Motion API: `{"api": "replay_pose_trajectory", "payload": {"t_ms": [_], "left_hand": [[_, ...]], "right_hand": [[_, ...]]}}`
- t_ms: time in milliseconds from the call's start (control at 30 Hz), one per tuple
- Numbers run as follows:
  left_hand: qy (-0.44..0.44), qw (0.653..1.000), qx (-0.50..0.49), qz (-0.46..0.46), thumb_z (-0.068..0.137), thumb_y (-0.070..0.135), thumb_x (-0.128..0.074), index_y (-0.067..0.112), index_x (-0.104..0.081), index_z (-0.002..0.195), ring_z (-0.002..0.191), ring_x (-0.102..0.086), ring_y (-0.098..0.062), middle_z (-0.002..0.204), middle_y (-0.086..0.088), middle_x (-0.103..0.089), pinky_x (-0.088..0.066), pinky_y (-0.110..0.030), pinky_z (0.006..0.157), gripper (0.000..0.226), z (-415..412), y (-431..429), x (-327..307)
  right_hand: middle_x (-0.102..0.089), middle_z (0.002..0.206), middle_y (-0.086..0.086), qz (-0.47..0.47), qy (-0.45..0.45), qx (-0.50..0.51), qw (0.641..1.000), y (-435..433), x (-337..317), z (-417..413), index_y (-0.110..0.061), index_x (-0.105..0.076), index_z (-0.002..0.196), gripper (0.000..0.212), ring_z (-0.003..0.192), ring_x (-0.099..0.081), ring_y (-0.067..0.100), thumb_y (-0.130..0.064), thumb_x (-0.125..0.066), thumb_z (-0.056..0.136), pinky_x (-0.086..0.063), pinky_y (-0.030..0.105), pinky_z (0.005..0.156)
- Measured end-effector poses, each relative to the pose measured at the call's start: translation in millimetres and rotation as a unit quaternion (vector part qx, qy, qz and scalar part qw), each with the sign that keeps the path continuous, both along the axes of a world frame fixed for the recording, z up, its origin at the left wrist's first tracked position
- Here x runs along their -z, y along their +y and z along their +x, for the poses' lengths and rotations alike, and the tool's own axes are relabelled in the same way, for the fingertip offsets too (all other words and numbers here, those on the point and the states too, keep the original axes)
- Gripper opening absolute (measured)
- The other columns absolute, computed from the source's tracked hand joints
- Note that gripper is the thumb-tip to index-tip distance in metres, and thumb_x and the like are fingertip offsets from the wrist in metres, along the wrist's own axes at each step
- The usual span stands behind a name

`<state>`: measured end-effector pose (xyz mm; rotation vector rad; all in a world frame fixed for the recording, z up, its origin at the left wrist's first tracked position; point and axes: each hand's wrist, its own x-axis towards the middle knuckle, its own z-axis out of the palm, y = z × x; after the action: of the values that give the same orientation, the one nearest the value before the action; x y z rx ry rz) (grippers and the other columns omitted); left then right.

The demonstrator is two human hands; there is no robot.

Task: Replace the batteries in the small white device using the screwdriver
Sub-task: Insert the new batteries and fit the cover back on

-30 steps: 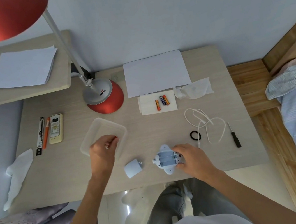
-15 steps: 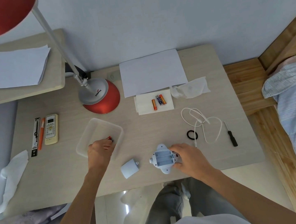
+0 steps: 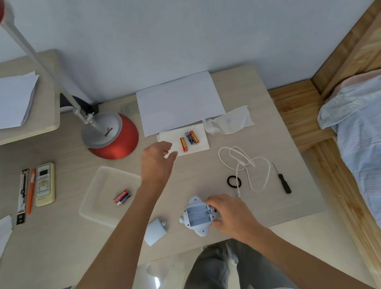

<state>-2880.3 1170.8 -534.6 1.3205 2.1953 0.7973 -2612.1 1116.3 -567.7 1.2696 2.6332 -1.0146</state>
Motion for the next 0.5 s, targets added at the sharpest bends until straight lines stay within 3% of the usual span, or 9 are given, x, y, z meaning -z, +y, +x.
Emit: {"api": "replay_pose_trajectory", "payload": {"t_ms": [133,233,367,500], "left_hand": [[0.018,0.996,0.055,-0.072,0.089,0.021,-0.085,0.01,-0.066,0.139,0.114,-0.067,-0.027,0.128,-0.011,-0.068,-0.057,-0.046,0.102,0.055,16,32,27],[0.033,0.993,0.067,-0.089,0.092,0.026,-0.082,0.011,-0.058,0.145,0.119,-0.062,-0.03,0.129,-0.012,-0.061,-0.054,-0.046,0.105,0.06,20,44,42],[0.054,0.991,0.074,-0.098,0.095,0.029,-0.078,0.011,-0.06,0.14,0.11,-0.061,-0.028,0.122,-0.011,-0.059,-0.053,-0.04,0.097,0.051,20,54,53],[0.056,0.991,0.064,-0.101,0.094,0.01,-0.072,0.012,-0.063,0.129,0.103,-0.061,-0.03,0.115,-0.011,-0.06,-0.052,-0.038,0.085,0.037,18,59,54]], "right_hand": [[-0.066,0.109,-0.011,0.001,0.002,-0.001,1.0,-1,3,-1,-0.027,-0.062,0.121,0.037,0.1,-0.06,0.01,-0.028,-0.076,0.087,-0.057,0.032,0.078],[-0.065,0.11,-0.011,0.01,0.004,-0.005,1.0,-1,3,-2,-0.027,-0.061,0.121,0.036,0.101,-0.059,0.011,-0.027,-0.075,0.087,-0.057,0.032,0.078],[-0.065,0.111,-0.01,0.016,0.007,-0.006,1.0,-2,5,-2,-0.026,-0.06,0.123,0.04,0.101,-0.058,0.01,-0.026,-0.076,0.087,-0.056,0.03,0.078],[-0.066,0.111,-0.01,0.015,0.01,-0.003,1.0,-1,4,-1,-0.026,-0.06,0.125,0.041,0.1,-0.059,0.011,-0.025,-0.077,0.087,-0.056,0.029,0.078]]}}
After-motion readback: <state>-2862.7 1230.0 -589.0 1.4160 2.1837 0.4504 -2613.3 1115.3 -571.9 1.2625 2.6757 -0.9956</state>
